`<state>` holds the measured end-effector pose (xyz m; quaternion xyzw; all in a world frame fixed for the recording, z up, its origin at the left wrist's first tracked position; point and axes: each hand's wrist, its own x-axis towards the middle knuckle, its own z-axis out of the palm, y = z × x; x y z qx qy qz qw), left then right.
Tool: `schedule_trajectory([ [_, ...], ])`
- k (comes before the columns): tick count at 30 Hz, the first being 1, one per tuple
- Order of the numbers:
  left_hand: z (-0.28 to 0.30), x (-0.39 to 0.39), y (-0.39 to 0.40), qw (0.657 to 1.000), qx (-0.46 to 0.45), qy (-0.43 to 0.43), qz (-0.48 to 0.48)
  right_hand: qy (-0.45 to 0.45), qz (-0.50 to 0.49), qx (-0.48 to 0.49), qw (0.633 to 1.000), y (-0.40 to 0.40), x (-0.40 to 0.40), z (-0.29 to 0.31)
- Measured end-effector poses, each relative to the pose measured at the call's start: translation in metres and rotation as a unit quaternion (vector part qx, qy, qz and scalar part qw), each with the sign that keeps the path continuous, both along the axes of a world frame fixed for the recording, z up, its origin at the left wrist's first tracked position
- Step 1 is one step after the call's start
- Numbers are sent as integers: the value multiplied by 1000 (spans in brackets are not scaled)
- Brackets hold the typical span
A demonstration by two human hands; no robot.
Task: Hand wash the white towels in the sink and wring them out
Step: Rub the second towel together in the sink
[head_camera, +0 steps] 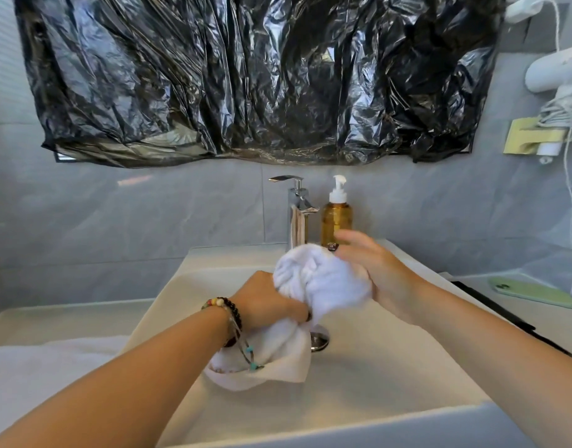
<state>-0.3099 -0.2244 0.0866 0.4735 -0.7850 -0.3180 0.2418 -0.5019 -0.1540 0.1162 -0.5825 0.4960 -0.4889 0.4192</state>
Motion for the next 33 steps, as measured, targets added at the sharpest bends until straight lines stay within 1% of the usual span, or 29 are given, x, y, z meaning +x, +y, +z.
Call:
schedule_trajectory([
  [1,4,7,-2,998,44,46,-4,82,14,-88,993,7,-2,1],
  [2,7,14,-4,992,90,87,-22,220,23,-188,957,13,-4,1],
  [3,11,21,-3,981,137,122,-62,371,38,-285,883,16,-5,1],
  [4,13,25,-2,966,177,147,-118,502,38,-363,784,16,-5,0],
  [5,16,27,0,950,205,155,-175,591,23,-414,692,12,-5,-1],
  [6,17,28,2,940,221,142,-216,640,-3,-442,629,6,-4,-2],
  [7,18,27,4,933,229,113,-253,658,-24,-467,591,-1,2,-1],
  [8,18,25,6,927,225,66,-291,663,-34,-502,554,-7,11,0],
  [9,17,22,9,922,212,16,-323,661,-24,-548,512,-13,19,0],
  [10,14,19,11,925,190,-26,-327,658,3,-585,474,-20,25,0],
  [11,11,17,14,932,179,-55,-310,662,39,-602,444,-24,29,1],
  [12,10,15,19,942,187,-61,-272,677,68,-597,425,-28,30,2],
  [13,8,12,22,954,185,-53,-231,699,79,-574,420,-29,30,4],
  [14,7,8,25,966,164,-46,-194,719,72,-546,424,-30,30,6],
  [15,4,2,25,979,116,-57,-161,743,62,-500,440,-30,30,7],
  [16,5,-5,28,986,56,-91,-128,777,54,-432,455,-29,33,9],
  [17,5,-12,27,986,-8,-134,-98,811,46,-353,465,-25,37,11],
  [18,4,-18,26,979,-62,-180,-77,832,39,-278,479,-22,42,12],
  [19,3,-22,26,968,-103,-219,-62,836,33,-217,503,-22,45,13],
  [21,-4,-26,25,953,-155,-258,-45,817,42,-98,566,-25,49,12],
  [24,-6,-24,29,934,-217,-284,-24,740,77,49,667,-31,44,9],
  [26,-3,-21,29,911,-279,-302,-21,647,90,117,748,-30,38,9],
  [28,2,-17,31,882,-350,-315,-26,540,101,149,822,-27,33,7],
  [30,6,-12,33,851,-403,-334,-43,473,111,136,864,-22,29,0],
  [33,11,-6,40,810,-448,-371,-67,384,109,135,907,-11,27,-18],
])
